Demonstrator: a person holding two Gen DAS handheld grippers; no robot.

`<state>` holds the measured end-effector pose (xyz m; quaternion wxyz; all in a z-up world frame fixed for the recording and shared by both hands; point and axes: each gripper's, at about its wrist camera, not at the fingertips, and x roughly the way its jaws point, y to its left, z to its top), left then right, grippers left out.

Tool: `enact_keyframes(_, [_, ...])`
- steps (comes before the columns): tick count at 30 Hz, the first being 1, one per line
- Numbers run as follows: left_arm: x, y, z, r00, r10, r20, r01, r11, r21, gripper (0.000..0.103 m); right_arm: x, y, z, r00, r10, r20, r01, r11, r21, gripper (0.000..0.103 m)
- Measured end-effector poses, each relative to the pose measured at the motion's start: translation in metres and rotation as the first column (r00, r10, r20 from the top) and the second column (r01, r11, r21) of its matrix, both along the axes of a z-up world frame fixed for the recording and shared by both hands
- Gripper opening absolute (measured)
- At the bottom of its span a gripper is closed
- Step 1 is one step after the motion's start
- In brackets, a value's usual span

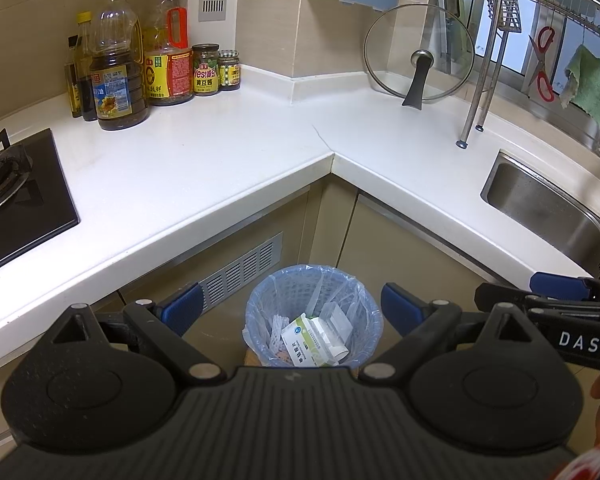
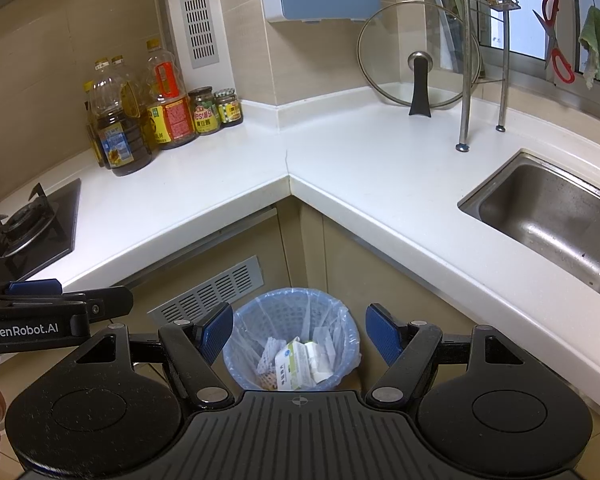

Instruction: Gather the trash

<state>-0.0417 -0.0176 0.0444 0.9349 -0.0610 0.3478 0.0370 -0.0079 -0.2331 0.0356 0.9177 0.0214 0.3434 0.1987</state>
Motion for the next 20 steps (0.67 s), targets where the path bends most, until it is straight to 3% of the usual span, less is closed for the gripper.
enact_keyframes(20, [0.0032,0.0006,-0.0029,1.0,-0.005,0.008,0.005,1.0,0.005,0.095,0.0011,0.0011,-0.0022,1.0,-0.006,-0.004,0.006,1.0,-0.001,0.073])
